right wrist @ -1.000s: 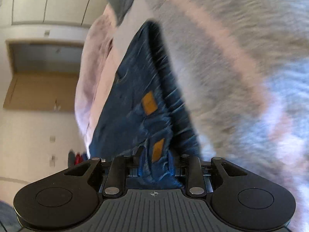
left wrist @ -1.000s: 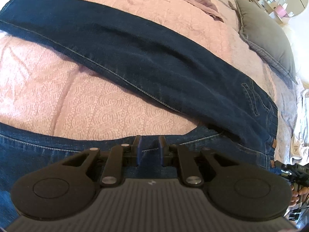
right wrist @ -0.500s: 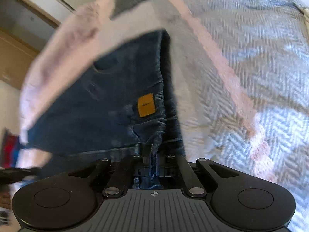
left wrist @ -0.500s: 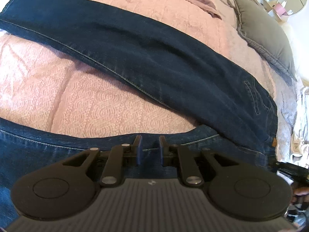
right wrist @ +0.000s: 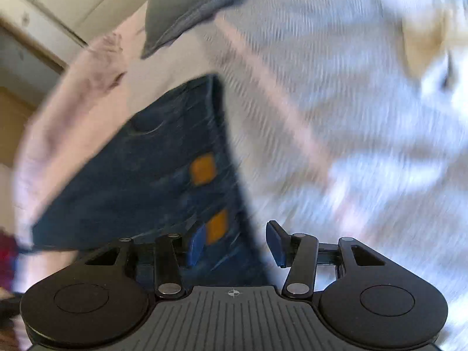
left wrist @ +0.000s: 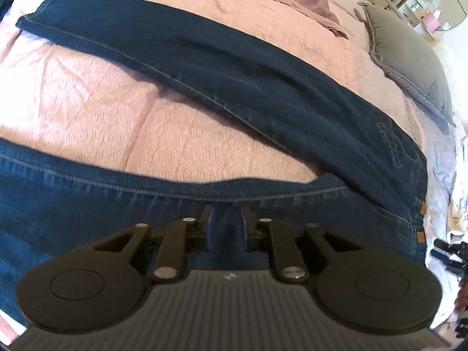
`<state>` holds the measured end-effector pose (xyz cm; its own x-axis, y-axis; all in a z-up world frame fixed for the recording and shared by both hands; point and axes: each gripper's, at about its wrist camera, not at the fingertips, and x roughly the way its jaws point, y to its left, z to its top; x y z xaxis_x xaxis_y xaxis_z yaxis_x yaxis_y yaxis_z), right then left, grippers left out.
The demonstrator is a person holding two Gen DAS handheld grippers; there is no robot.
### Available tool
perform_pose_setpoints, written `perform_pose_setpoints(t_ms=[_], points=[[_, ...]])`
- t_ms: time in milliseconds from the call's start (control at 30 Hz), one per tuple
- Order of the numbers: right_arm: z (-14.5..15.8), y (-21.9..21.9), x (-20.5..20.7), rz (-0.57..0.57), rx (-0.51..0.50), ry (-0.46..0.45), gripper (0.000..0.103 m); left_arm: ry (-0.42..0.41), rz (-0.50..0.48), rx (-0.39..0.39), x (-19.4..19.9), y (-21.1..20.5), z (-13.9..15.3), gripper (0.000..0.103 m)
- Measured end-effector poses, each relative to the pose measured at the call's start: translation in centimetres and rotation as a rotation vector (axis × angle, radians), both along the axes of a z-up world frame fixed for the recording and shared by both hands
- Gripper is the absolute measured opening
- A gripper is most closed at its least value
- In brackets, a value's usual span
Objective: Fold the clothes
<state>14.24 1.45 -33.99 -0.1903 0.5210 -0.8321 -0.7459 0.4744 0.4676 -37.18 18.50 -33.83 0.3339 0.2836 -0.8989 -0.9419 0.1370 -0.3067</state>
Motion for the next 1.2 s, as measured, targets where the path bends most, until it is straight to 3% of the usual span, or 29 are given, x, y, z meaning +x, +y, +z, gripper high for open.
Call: perform_pose_setpoints(t_ms=[133, 233, 300, 467, 667, 733, 767, 800, 833, 967, 1067, 1200], points=[[-1.7, -3.6, 0.5, -0.017, -0.035, 0.086, 0.05, -0.026, -0.041, -0.008, -0.4, -0.7, -0.2, 0.013], [-2.9, -5.6, 1.2, -0.022, -0.02, 0.195, 0.05, -0.039, -0.064, -0.019, -0.7, -1.1, -0.9, 0.013], [-2.9, -5.8, 1.2, -0.025, 0.006, 0.209, 0.05, -0.046, -0.071, -0.018, -0.8, -1.5, -1.2, 0.013], [-1.1, -3.6, 0.0, 0.1, 0.014, 0.035, 0.049, -0.073, -0.067, -0.034, -1.3, -2.6, -1.8, 0.013], [-1.1, -3.3, -1.7, 0.223, 0.047, 0.077, 0.048, -0.085, -0.079, -0.032, -1.5, -3.2, -1.9, 0.013], [-2.0, -3.2, -1.2, 0.211, 0.033, 0.095, 0.026, -0.089, -0.077, -0.034, -1.6, -3.4, -2.0, 0.013], [-2.5, -3.2, -0.7, 0.189, 0.022, 0.109, 0.021, -0.088, -0.078, -0.034, -1.7, -3.5, -2.1, 0.013], [-2.8, -3.3, -0.3, 0.169, 0.013, 0.123, 0.005, -0.085, -0.079, -0.034, -1.8, -3.5, -2.1, 0.013], [-2.9, -3.4, 0.0, 0.158, 0.01, 0.125, 0.003, -0.083, -0.081, -0.035, -1.8, -3.6, -2.1, 0.013], [-0.1, -3.3, -2.4, 0.218, -0.011, -0.084, 0.0, -0.078, -0.077, -0.032, -2.3, -3.6, -2.2, 0.013], [-1.6, -3.9, -3.3, 0.175, -0.089, -0.161, 0.0, -0.071, -0.074, -0.041, -2.5, -3.6, -2.7, 0.013], [-1.4, -1.5, -6.7, 0.268, -0.194, -0.366, 0.008, -0.048, -0.092, -0.016, -2.8, -4.0, -2.0, 0.013]])
